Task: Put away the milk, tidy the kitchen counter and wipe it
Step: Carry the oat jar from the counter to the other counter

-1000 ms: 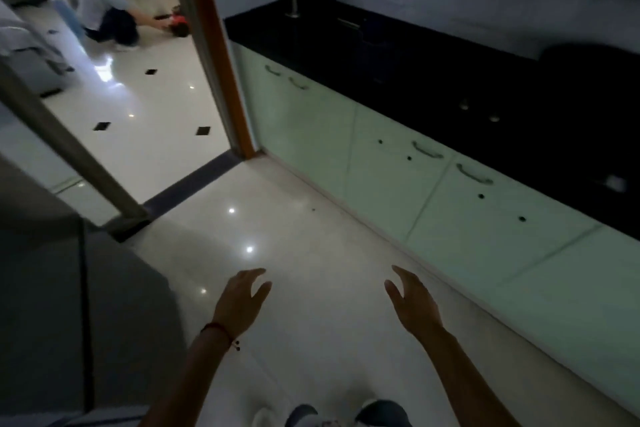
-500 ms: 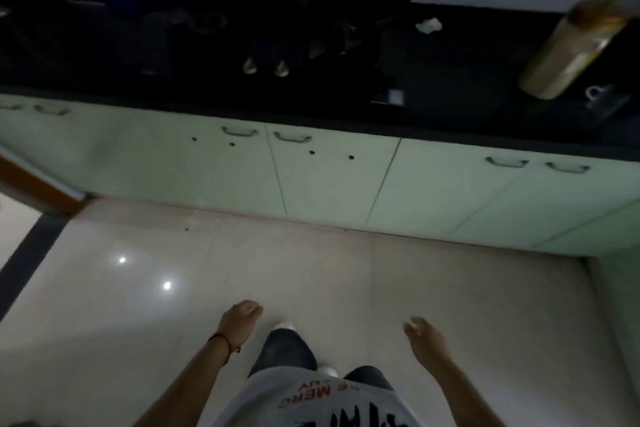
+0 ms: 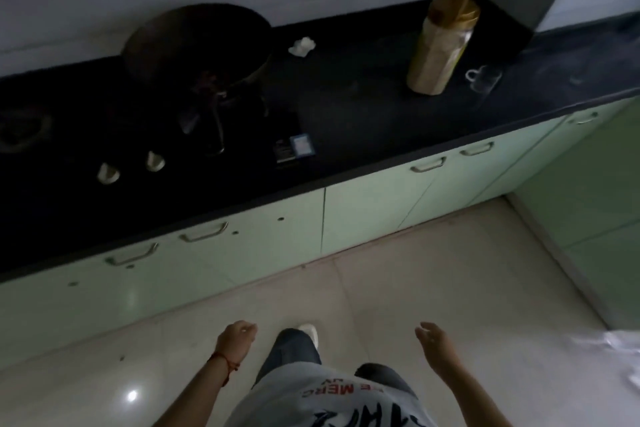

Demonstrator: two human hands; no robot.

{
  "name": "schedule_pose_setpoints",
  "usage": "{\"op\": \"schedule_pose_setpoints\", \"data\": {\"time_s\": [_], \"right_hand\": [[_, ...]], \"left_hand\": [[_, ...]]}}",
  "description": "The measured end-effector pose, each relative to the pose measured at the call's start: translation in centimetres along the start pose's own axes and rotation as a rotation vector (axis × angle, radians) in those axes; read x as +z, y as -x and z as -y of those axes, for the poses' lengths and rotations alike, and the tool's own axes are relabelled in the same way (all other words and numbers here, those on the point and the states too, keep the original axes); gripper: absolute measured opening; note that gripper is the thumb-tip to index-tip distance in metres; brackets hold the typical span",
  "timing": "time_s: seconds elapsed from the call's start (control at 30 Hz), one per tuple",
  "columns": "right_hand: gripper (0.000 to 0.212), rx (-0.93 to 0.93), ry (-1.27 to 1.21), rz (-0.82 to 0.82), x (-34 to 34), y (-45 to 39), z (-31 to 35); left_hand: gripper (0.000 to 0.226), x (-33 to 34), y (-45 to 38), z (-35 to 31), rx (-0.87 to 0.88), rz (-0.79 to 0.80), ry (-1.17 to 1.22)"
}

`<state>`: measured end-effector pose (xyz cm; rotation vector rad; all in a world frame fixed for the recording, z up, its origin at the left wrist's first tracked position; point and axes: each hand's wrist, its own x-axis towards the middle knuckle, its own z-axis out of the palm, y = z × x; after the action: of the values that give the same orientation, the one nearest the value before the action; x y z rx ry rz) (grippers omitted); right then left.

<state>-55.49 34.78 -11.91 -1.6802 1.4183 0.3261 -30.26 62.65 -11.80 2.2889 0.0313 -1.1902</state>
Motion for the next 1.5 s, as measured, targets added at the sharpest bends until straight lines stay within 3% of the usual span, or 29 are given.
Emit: {"op": "schedule_pose_setpoints", "data": {"time_s": [0.33,0.57,0.87,1.0,1.2,1.4,1.5], "right_hand": [[0.035,0.238,-0.223,-0.174,-3.3,-1.3,-2.7],[0.035,0.288,-0.285,-0.152,-9.4,-7.6,-4.2],[0.036,0.016,-0.139,-0.120,-24.5,-19.5,1.6],[0.034,-0.067,-0.164,-0.199,-28.9,-22.7,5.5],[0.028,-0.285,-0.362,-0.362,-33.6,-26.2,14.5],[0.019,-0.472,-0.502,-0.436,-38.1,-28.4,24.3],[0.017,-0.564,-0.503,-0.423,-39.7,-29.5,28.5]], "left_hand": [[0.024,4.4,-6.8,-18.7,0.305,0.243,-0.306],[0.025,10.5,-10.0,-27.0,0.325,0.241,-0.290],[0.026,17.0,-8.9,-34.3,0.258,0.164,-0.164],[0.012,18.4,-7.8,-38.4,0.352,0.170,-0.125],[0.016,17.3,-6.5,-47.7,0.564,0.181,0.079],[0.016,14.6,-7.6,-56.4,0.689,-0.030,0.228],[0.034,14.3,-8.9,-59.1,0.676,-0.201,0.274]]}}
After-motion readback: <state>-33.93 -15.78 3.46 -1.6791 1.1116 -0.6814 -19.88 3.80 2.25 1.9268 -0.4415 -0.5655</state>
